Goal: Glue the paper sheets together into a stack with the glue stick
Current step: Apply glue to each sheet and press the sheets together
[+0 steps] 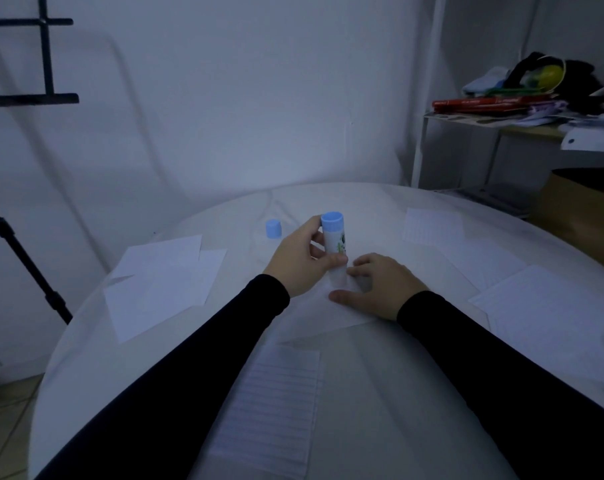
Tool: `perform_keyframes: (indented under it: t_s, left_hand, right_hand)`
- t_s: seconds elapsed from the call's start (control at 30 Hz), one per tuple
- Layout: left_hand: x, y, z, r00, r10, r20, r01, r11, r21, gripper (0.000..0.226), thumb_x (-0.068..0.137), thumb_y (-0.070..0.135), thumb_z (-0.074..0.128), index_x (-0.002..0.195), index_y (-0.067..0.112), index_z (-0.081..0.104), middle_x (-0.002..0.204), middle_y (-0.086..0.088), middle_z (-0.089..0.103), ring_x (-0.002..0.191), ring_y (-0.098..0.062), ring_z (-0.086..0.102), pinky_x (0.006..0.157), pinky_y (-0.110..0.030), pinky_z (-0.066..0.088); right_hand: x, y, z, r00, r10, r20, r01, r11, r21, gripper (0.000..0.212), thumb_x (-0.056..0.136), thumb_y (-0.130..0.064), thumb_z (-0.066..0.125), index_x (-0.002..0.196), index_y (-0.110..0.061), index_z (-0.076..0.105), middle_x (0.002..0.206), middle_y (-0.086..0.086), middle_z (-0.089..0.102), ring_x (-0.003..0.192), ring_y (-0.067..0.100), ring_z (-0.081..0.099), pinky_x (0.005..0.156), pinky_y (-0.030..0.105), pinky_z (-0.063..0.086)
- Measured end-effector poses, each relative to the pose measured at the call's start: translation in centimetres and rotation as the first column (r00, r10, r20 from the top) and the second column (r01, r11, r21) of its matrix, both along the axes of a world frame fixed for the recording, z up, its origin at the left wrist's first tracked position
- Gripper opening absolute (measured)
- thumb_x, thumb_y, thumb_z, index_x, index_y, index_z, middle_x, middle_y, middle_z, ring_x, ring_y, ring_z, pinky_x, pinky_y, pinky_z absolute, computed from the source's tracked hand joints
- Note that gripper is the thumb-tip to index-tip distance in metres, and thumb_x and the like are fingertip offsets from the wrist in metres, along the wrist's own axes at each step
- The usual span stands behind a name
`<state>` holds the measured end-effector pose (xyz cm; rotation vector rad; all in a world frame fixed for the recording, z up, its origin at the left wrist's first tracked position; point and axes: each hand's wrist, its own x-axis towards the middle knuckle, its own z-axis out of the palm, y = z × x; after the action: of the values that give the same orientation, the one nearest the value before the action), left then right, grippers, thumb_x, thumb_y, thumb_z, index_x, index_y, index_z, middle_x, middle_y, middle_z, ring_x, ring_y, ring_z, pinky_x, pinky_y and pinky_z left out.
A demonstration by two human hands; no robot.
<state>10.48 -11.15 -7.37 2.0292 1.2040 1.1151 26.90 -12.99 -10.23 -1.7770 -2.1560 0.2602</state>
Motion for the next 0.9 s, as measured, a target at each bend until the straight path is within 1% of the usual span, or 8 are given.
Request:
perform_keyframes:
  t_s: [0.17, 0.23, 0.33, 0.5, 0.6, 0.73, 0.8, 0.9]
  left_hand:
    - [0.5, 0.0, 0.1, 1.0, 0.018, 0.012, -0.018, 1.0, 0.009, 0.046, 0.082, 0.019, 0.073, 0.122, 0.023, 0.051, 0.085, 0.013, 0.052, 0.068, -0.008, 0.054, 0.063, -0.013, 0.045]
    - [0.6, 0.2, 0.2, 0.999, 0.032, 0.023, -0.032, 0.999, 0.016, 0.041, 0.083, 0.018, 0.071, 0.119, 0.023, 0.05, 0.085, 0.013, 0.053, 0.067, -0.006, 0.054, 0.06, -0.009, 0.044]
    - [0.6, 0.3, 0.2, 1.0, 0.026, 0.014, -0.026, 1.0, 0.008, 0.041, 0.083, 0.018, 0.071, 0.119, 0.022, 0.051, 0.086, 0.013, 0.053, 0.068, -0.005, 0.054, 0.059, -0.008, 0.043]
    - [0.6, 0.7, -0.2, 0.999, 0.026, -0.044, -0.026, 1.0, 0.001, 0.046, 0.083, 0.02, 0.071, 0.123, 0.023, 0.05, 0.086, 0.012, 0.054, 0.071, -0.007, 0.054, 0.068, -0.016, 0.045]
    - [0.4, 0.8, 0.1, 0.995, 0.034, -0.098, -0.032, 0.999, 0.026, 0.047, 0.084, 0.02, 0.07, 0.126, 0.02, 0.049, 0.089, 0.008, 0.054, 0.071, -0.004, 0.052, 0.068, -0.012, 0.043]
    - [0.0, 0.8, 0.2, 0.984, 0.033, -0.176, -0.022, 0.997, 0.069, 0.043, 0.084, 0.018, 0.07, 0.122, 0.016, 0.051, 0.095, -0.001, 0.059, 0.069, -0.003, 0.05, 0.065, -0.008, 0.039]
    - [-0.6, 0.9, 0.2, 0.98, 0.044, -0.196, -0.031, 0.997, 0.071, 0.043, 0.084, 0.019, 0.071, 0.122, 0.017, 0.052, 0.099, -0.004, 0.062, 0.067, -0.001, 0.049, 0.063, -0.005, 0.038]
    - [-1.5, 1.1, 0.2, 0.975, 0.071, -0.208, -0.061, 0.997, 0.052, 0.048, 0.083, 0.021, 0.071, 0.126, 0.02, 0.051, 0.1, -0.004, 0.062, 0.066, -0.001, 0.049, 0.063, -0.004, 0.038]
  right_hand:
    - [-0.1, -0.1, 0.2, 1.0, -0.002, -0.003, 0.002, 1.0, -0.008, 0.071, 0.074, -0.069, 0.057, 0.128, -0.023, 0.057, 0.138, -0.004, 0.046, 0.127, 0.015, 0.043, 0.108, 0.037, 0.033]
    - [-0.1, -0.1, 0.2, 1.0, -0.001, -0.013, 0.001, 1.0, -0.014, 0.07, 0.075, -0.068, 0.058, 0.128, -0.023, 0.057, 0.138, -0.005, 0.045, 0.127, 0.015, 0.043, 0.109, 0.037, 0.032]
    - [-0.1, -0.1, 0.2, 1.0, -0.004, -0.02, 0.004, 1.0, -0.018, 0.07, 0.075, -0.067, 0.059, 0.128, -0.022, 0.057, 0.139, -0.005, 0.044, 0.127, 0.014, 0.042, 0.109, 0.036, 0.032]
    - [-0.2, -0.1, 0.4, 1.0, 0.008, -0.028, -0.009, 0.999, -0.032, 0.067, 0.074, -0.067, 0.06, 0.125, -0.023, 0.06, 0.135, -0.004, 0.047, 0.124, 0.015, 0.046, 0.106, 0.036, 0.036]
    - [-0.3, -0.1, 0.6, 1.0, 0.013, -0.023, -0.014, 0.998, -0.06, 0.067, 0.074, -0.066, 0.061, 0.125, -0.022, 0.059, 0.133, -0.003, 0.047, 0.122, 0.015, 0.046, 0.105, 0.035, 0.036]
    - [-0.3, 0.3, 0.7, 1.0, 0.012, 0.002, -0.011, 0.996, -0.086, 0.069, 0.074, -0.066, 0.06, 0.124, -0.019, 0.059, 0.133, -0.002, 0.046, 0.122, 0.016, 0.046, 0.105, 0.036, 0.036]
    - [-0.3, 0.4, 0.6, 1.0, 0.023, 0.006, -0.023, 0.996, -0.088, 0.07, 0.074, -0.066, 0.06, 0.125, -0.018, 0.058, 0.133, -0.001, 0.045, 0.123, 0.016, 0.046, 0.106, 0.037, 0.036]
    - [-0.3, 0.5, 0.4, 1.0, 0.02, -0.024, -0.022, 0.996, -0.087, 0.071, 0.074, -0.065, 0.061, 0.126, -0.017, 0.057, 0.132, -0.001, 0.045, 0.122, 0.017, 0.046, 0.106, 0.038, 0.035]
